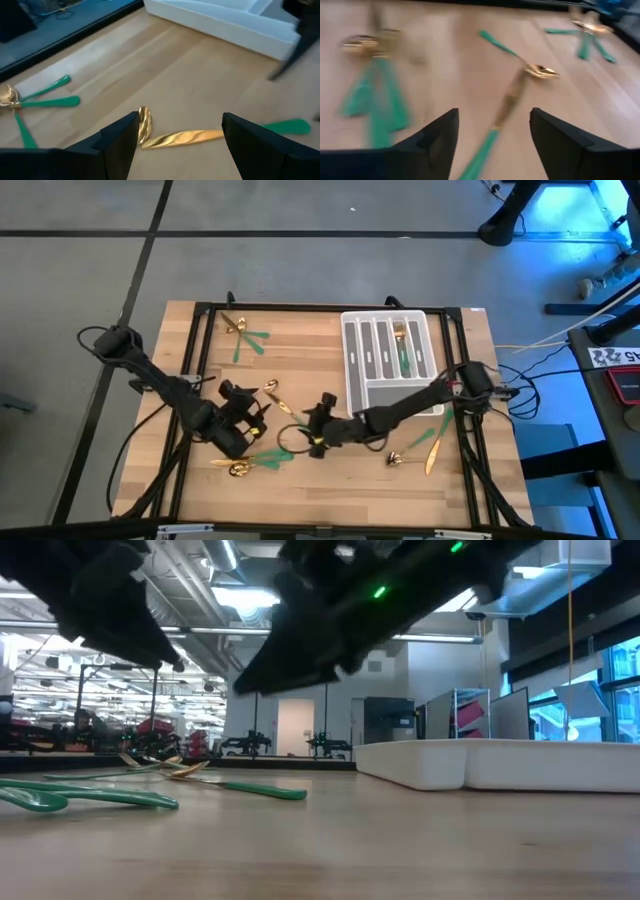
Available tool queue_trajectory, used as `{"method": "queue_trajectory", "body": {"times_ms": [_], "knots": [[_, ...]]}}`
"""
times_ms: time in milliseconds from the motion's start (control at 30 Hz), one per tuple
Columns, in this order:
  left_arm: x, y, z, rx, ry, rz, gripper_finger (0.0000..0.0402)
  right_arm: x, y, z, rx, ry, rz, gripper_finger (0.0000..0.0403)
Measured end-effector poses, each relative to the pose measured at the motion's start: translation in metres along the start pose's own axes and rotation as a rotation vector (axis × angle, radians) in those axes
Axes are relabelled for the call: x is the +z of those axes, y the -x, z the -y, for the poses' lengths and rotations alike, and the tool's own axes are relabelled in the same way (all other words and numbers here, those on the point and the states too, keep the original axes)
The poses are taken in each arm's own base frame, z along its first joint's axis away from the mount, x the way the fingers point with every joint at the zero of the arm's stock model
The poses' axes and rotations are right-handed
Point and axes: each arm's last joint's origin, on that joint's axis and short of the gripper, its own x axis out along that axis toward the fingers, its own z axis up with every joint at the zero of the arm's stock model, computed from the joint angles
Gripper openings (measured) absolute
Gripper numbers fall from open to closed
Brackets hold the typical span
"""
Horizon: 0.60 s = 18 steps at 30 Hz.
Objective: Sort silverware
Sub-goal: Put the green knife into the silverware tray
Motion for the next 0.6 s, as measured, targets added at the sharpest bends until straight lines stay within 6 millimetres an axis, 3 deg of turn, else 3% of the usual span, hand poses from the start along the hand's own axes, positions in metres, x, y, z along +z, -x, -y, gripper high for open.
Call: {"method": "queue_trajectory", "body": {"times_ms": [133, 333, 600], "knots": [[-0.01, 0.004, -0.001, -0.024, 0.015, 0.005, 0.0274, -0.005, -0.024, 0.005, -0.053, -0.08, 0.003, 0.0261], [-0.016, 0.003, -0.005, -0.011, 0.005, 0.043, 0.0274, -0.035, -0.057, 0.01, 0.036, -0.211, -0.041, 0.0261], [-0.023, -0.001, -0.01, 0.007, 0.012, 0.058, 0.0274, -0.054, -0.066, 0.007, -0.009, -0.214, -0.088, 0.0223]]}}
